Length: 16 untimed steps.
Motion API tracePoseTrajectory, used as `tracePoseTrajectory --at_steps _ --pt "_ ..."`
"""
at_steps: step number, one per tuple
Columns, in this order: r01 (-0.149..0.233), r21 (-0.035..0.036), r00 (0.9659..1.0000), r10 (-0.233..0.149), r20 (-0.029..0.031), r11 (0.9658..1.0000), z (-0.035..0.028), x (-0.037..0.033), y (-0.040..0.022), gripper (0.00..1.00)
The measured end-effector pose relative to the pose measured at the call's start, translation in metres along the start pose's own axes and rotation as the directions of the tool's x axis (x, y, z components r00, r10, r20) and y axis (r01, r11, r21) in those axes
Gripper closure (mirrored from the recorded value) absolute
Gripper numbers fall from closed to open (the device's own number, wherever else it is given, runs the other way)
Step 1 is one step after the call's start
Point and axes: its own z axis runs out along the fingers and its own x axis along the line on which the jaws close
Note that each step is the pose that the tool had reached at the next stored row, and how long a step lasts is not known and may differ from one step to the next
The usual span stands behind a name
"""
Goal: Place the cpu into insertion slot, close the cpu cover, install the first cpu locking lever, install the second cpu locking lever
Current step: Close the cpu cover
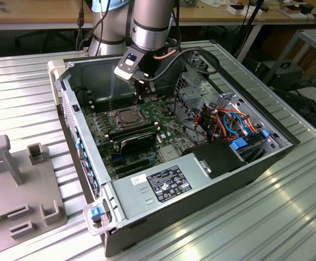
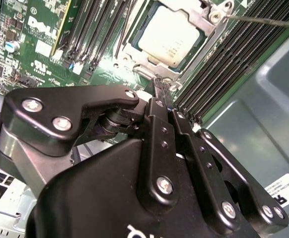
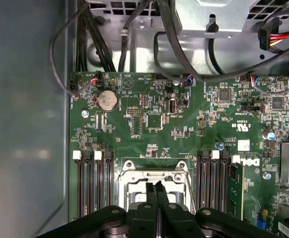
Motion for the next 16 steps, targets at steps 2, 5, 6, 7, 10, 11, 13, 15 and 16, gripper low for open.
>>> tracePoseTrajectory --at_steps 2,5,6,7,10,11,13,15,16 --pt "0.0 0.0 1.0 0.0 0.0001 1.0 -0.0001 0.0 -0.0036 0.89" --pt "0.0 0.0 1.0 0.0 0.0 1.0 -0.0001 0.0 -0.0066 0.89" --pt "0.0 0.0001 1.0 0.0 0.0001 1.0 -0.0002 0.0 -0.0075 0.89" --pt "0.0 0.0 1.0 0.0 0.0 1.0 -0.0002 0.0001 -0.0089 0.89" --pt "0.0 0.0 1.0 0.0 0.0001 1.0 -0.0002 0.0001 -0.0131 0.89" --pt "0.0 0.0 1.0 0.0 0.0001 1.0 -0.0002 0.0001 -0.0141 0.89" --pt "0.0 0.0 1.0 0.0 0.0 1.0 -0.0002 0.0001 -0.0162 0.89" --pt "0.0 0.0001 1.0 0.0 0.0001 1.0 -0.0003 0.0001 -0.019 0.89" --pt "0.0 0.0 1.0 0.0 0.0 1.0 -0.0002 0.0002 -0.0203 0.89"
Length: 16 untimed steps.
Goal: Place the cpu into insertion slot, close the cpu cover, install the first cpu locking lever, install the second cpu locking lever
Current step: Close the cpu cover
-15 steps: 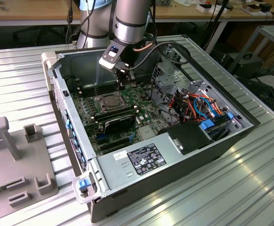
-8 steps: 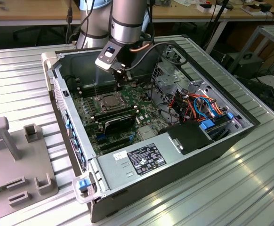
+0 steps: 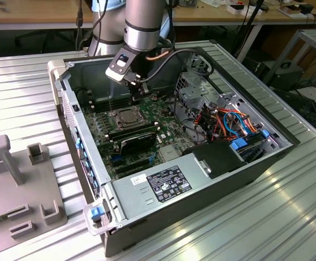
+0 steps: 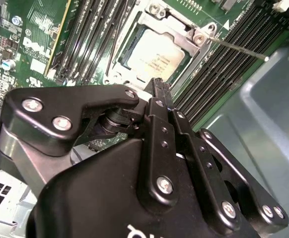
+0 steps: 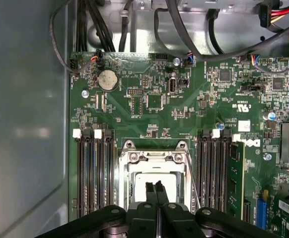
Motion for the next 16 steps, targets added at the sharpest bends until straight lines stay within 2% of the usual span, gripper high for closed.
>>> tracePoseTrajectory --at_steps 3,4,5,6,16 --pt "0.0 0.0 1.0 0.0 0.0 1.0 0.0001 0.0 -0.0038 0.89" --pt "0.0 0.0 1.0 0.0 0.0001 1.0 0.0001 0.0 -0.0115 0.89" --pt "0.0 0.0 1.0 0.0 0.0 1.0 0.0096 0.0003 -0.0283 0.89" --pt "0.0 0.0 1.0 0.0 0.0002 1.0 0.0119 -0.0003 -0.0292 0.89" --pt "0.0 -0.0001 1.0 0.0 0.0001 1.0 0.014 -0.0013 -0.0296 0.89"
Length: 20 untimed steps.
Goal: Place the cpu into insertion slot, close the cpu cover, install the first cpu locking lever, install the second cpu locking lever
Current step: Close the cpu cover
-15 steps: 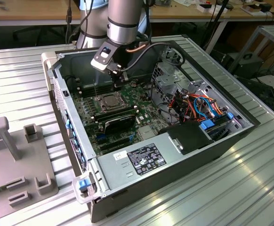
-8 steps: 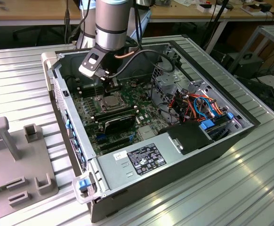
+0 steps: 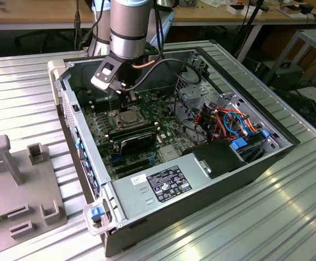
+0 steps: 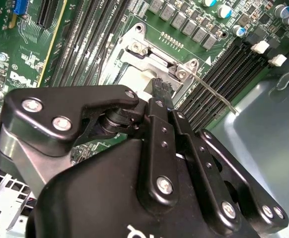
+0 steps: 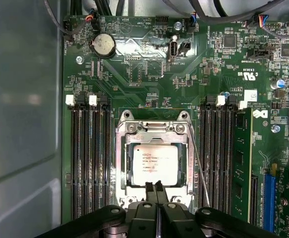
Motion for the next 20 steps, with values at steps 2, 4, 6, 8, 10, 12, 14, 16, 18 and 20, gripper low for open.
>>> tracePoseTrajectory --at_steps 2,4,6,8,10,12,14,16,18,20 --pt "0.0 0.0001 1.0 0.0 0.0 1.0 0.0011 0.0 -0.0001 0.89" --pt "0.0 0.0001 1.0 0.0 0.0 1.0 0.0025 0.0001 -0.0008 0.89" --pt "0.0 0.0001 1.0 0.0 0.0 1.0 0.0049 0.0002 -0.0021 0.89" --pt "0.0 0.0004 1.0 0.0 -0.0001 1.0 0.01 0.0003 -0.0027 0.89" --pt "0.0 0.0006 1.0 0.0 0.0 1.0 0.0136 0.0005 -0.0033 0.89" --pt "0.0 0.0006 1.0 0.0 -0.0001 1.0 0.0149 0.0006 -0.0038 0.89" --pt "0.0 0.0006 1.0 0.0 0.0 1.0 0.0167 0.0006 -0.0044 0.89" --pt "0.0 0.0006 1.0 0.0 0.0 1.0 0.0179 0.0006 -0.0048 0.89" --pt "0.0 0.0006 1.0 0.0 0.0 1.0 0.0191 0.0007 -0.0049 0.89" --pt "0.0 0.0006 1.0 0.0 0.0 1.0 0.0205 0.0007 -0.0051 0.89"
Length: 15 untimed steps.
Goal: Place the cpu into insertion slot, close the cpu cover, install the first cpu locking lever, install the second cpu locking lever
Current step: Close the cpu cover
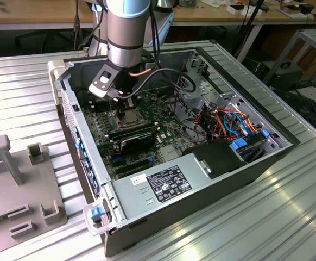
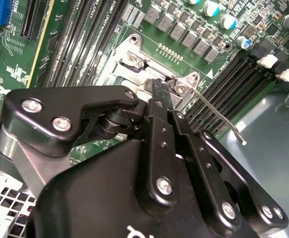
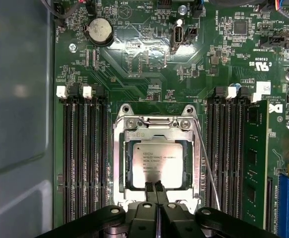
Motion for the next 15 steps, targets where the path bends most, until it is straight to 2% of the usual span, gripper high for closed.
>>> tracePoseTrajectory --at_steps 6,13,15 --pt "0.0 -0.0001 1.0 0.0 0.0002 1.0 -0.0006 0.0 0.0 0.89" --pt "0.0 -0.0001 1.0 0.0 0.0064 1.0 -0.0057 -0.0001 0.0002 0.89" --pt "0.0 0.0002 1.0 0.0 0.0067 1.0 -0.0058 -0.0002 0.0035 0.89"
